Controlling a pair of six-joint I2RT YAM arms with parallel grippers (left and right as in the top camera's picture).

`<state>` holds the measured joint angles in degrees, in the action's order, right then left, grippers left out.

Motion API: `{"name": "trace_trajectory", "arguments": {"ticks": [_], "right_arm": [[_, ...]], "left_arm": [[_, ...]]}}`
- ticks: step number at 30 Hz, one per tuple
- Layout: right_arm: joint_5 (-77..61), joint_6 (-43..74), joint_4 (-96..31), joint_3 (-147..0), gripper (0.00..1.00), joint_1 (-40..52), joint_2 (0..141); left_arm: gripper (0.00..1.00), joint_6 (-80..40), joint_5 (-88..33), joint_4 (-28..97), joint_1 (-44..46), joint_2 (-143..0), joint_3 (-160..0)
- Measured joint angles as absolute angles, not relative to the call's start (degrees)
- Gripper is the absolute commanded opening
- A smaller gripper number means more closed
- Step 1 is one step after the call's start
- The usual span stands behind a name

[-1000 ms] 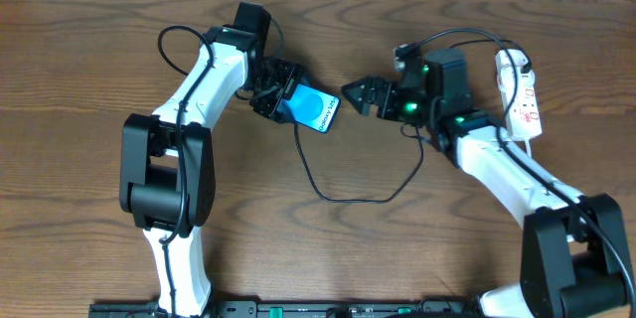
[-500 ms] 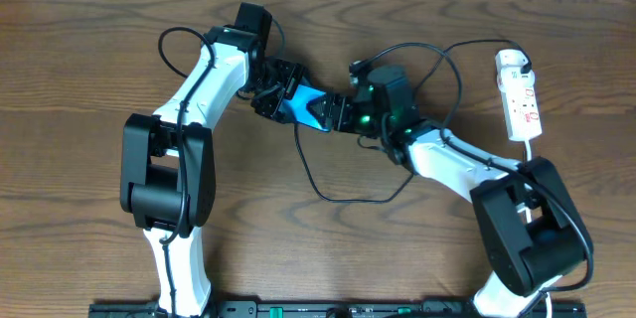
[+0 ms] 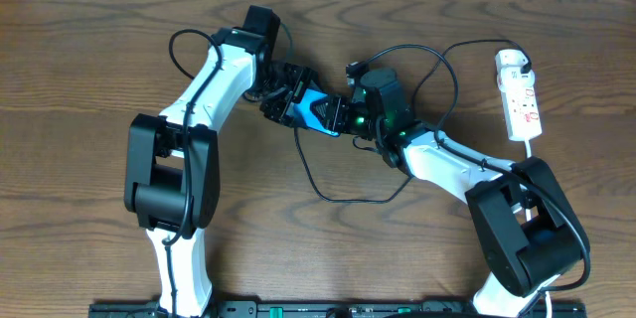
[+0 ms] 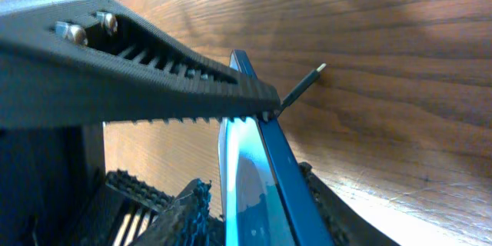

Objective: Plug charger to phone and switch on socket

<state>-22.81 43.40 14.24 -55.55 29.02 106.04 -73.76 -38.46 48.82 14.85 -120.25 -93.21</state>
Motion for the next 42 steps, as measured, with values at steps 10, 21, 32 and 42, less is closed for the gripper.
{"name": "trace_trajectory", "arguments": {"ticks": [10,21,32,42], "right_arm": [[-22.20,43.48,14.20,-55.55,0.20,28.99,106.04],[-22.17,44.84,13.78,-55.55,0.01,28.95,106.52],[-26.96,48.69,16.80,-55.53,0.01,25.71,106.91],[-27.14,60.62,25.28,-55.55,0.01,15.81,107.11]], "left_arm": [[0.61,-73.73,-38.22,48.82,14.96,-120.25,-93.21],[0.61,-73.71,-40.27,48.95,15.90,-120.22,-93.23],[0.61,-73.21,-43.92,46.92,15.29,-120.16,-93.32],[0.62,-60.93,-53.95,42.24,7.99,-120.11,-93.34]]}}
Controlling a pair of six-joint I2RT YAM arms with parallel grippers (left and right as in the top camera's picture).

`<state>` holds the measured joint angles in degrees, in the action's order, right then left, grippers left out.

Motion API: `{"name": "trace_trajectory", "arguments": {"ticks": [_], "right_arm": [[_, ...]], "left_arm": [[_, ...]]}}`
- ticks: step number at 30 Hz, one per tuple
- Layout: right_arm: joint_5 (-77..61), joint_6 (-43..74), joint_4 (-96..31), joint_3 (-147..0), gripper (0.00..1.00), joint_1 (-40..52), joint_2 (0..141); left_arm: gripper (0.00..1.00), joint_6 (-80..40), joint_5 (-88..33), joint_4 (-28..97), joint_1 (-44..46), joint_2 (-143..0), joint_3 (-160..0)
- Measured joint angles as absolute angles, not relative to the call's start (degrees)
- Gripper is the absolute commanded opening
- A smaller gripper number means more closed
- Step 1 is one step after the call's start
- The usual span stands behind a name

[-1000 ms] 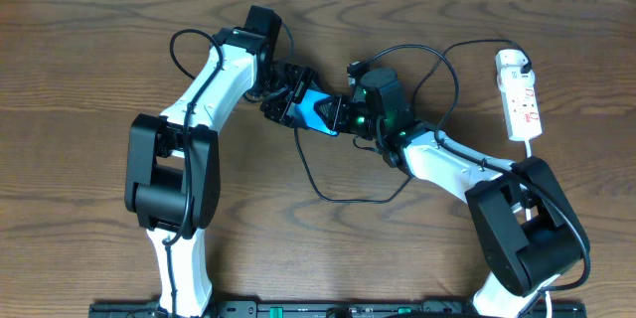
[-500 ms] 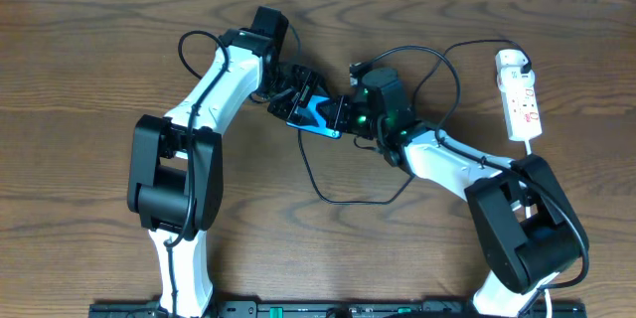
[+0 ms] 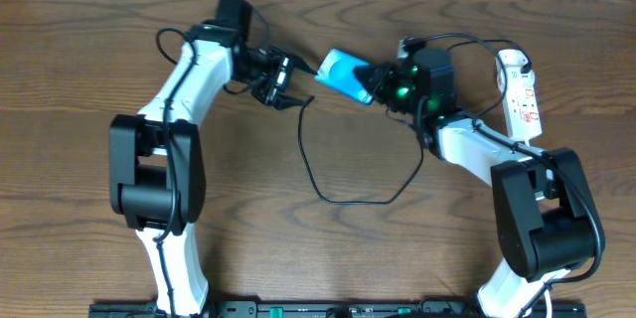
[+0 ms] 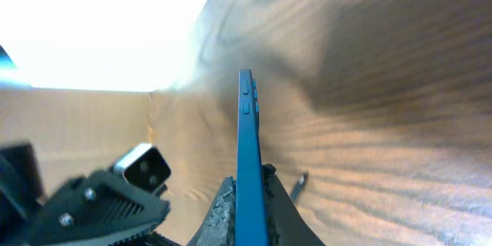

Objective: Plug charger to phone and switch on socket

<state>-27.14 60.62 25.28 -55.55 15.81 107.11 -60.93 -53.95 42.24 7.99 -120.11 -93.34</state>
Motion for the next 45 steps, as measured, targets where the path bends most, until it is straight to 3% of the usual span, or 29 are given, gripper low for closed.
{"name": "trace_trajectory", "arguments": {"ticks": [12,16,21,26,29,34,45], "right_arm": [[-24.14,84.86,35.05,-55.55,0.01,16.25,107.11],[-21.89,92.20,36.69,-55.55,0.02,17.30,107.11],[-18.76,98.15,36.71,-55.55,0.02,19.81,107.11],[-16.43,102.83,37.60,-55.55,0.01,22.68,107.11],[-15.84,104.53,38.57,-55.55,0.02,23.73,107.11],[-14.94,106.48,39.05,-55.55,0.02,24.36,107.11],[-9.76,107.57,38.81,-55.55,0.02,26.63,107.13]], "left_arm": [[0.60,-53.93,-61.65,33.04,6.11,-120.11,-93.34],[0.53,-53.93,-61.87,31.38,6.11,-120.11,-93.34],[0.53,-54.98,-62.41,27.00,6.11,-120.11,-93.32],[0.52,-55.70,-62.43,23.44,6.11,-120.11,-93.32],[0.42,-55.92,-61.78,23.38,6.11,-120.11,-93.32],[0.34,-57.43,-60.42,23.33,6.11,-120.11,-93.32],[0.33,-63.70,-58.89,23.09,6.39,-120.11,-93.32]]}}
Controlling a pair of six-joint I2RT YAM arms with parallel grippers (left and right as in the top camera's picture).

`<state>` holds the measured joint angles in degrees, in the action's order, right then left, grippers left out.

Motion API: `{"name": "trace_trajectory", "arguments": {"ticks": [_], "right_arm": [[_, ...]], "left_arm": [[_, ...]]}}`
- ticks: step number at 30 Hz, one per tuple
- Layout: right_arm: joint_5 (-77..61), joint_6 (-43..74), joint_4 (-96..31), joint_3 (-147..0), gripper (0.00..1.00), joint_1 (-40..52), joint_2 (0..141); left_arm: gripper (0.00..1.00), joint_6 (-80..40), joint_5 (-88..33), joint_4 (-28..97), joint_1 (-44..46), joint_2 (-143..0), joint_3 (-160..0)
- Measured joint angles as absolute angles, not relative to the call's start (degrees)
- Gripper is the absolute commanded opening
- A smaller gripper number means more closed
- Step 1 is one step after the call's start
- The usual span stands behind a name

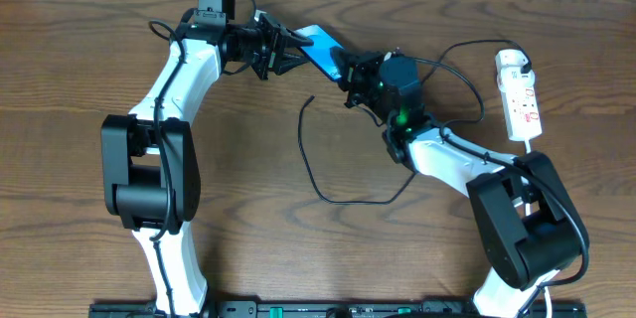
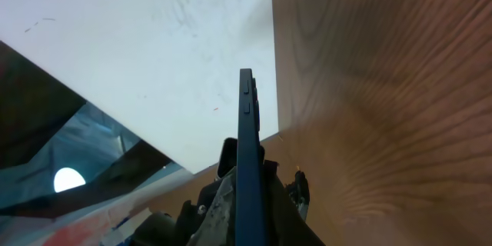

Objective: Plug charger to phone and switch on socket

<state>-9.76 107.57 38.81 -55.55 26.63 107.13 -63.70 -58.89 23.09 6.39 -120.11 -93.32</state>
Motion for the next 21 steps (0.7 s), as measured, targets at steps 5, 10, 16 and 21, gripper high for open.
{"name": "trace_trajectory", "arguments": {"ticks": [5,10,16,21], "right_arm": [[-8.97,107.59,38.74,-55.55,0.01,26.87,107.13],[-8.69,107.59,38.46,-55.53,0.02,27.24,107.13],[-8.73,108.44,38.33,-55.53,0.01,27.29,107.22],[-8.60,108.90,38.46,-55.53,0.01,27.27,107.22]], "left_arm": [[0.32,-66.08,-58.33,22.92,6.87,-120.11,-93.32],[0.19,-67.35,-58.33,22.74,7.11,-120.11,-93.32],[0.14,-67.75,-58.35,22.22,7.16,-120.11,-93.34],[0.15,-67.96,-58.41,21.10,7.25,-120.11,-93.34]]}}
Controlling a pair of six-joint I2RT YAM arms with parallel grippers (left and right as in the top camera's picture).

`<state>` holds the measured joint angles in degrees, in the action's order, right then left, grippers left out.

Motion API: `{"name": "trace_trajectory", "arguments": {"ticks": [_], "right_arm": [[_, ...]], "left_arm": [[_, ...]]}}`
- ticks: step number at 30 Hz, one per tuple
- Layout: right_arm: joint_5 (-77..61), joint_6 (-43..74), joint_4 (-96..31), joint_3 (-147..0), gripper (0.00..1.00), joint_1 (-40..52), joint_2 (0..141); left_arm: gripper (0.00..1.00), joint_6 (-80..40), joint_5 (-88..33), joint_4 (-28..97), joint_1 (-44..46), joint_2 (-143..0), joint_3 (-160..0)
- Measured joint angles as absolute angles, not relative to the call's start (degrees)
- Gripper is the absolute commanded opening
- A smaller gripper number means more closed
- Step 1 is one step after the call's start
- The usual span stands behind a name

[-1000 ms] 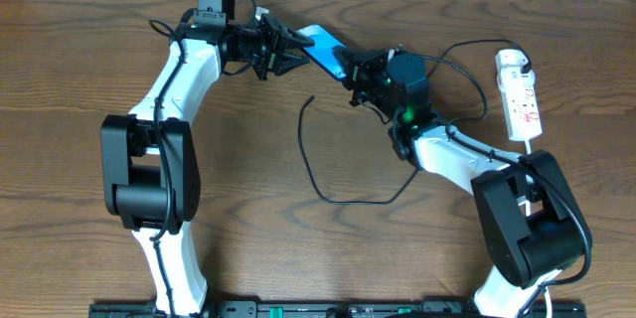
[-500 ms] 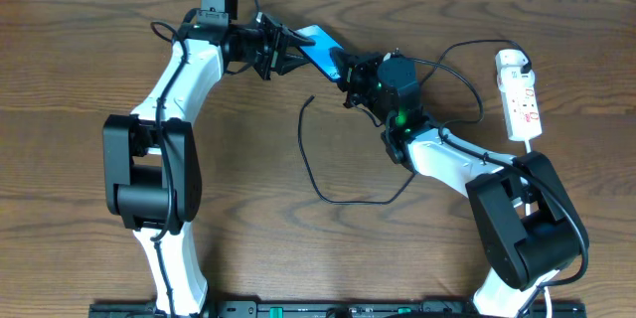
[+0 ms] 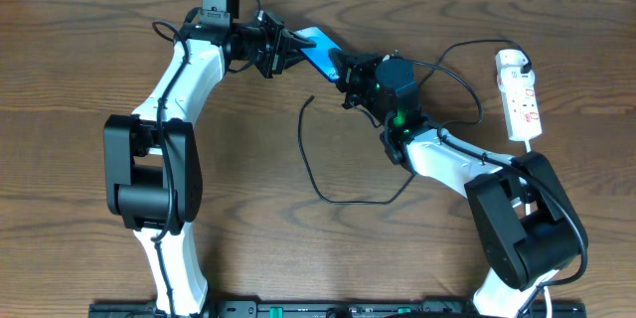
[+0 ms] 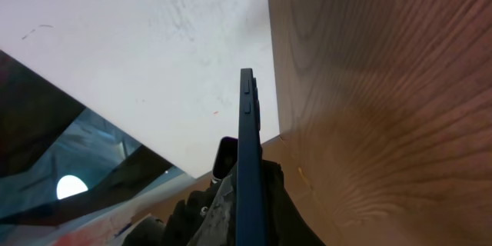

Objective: Plug charger to phone and switch on socket

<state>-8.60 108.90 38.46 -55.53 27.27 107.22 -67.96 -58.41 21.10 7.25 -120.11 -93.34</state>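
Note:
A blue phone hangs edge-on above the table's far side, and my right gripper is shut on its lower right end. The right wrist view shows the phone's thin side with its buttons, rising from between that gripper. My left gripper is at the phone's upper left end, and its fingers are too dark to read. The black charger cable loops over the table, and its loose end shows below the phone.
The white power strip lies at the far right with the charger's adapter plugged in at its top. The table's far edge and a white wall are just behind the phone. Both arms crowd the far middle.
The left gripper has shifted slightly right, closer to the phone's end. A dark part of it now shows just behind the phone in the right wrist view. The phone has hardly moved.
Both grippers were first together on the phone at the table's middle, with the cable's plug tip showing past the left finger. Then the right gripper held the phone alone, further back and to the right. Then both met again at the far edge, as now.

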Motion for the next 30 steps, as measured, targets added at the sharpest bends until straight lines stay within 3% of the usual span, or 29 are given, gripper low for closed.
{"name": "trace_trajectory", "arguments": {"ticks": [16,30], "right_arm": [[-5.43,111.63,42.30,-55.99,0.01,27.22,107.20],[-6.46,111.68,43.44,-55.99,0.01,27.24,107.20]], "left_arm": [[0.15,-69.34,-62.41,8.64,7.22,-120.11,-93.08],[0.15,-70.13,-64.01,7.68,7.20,-120.11,-93.08]]}}
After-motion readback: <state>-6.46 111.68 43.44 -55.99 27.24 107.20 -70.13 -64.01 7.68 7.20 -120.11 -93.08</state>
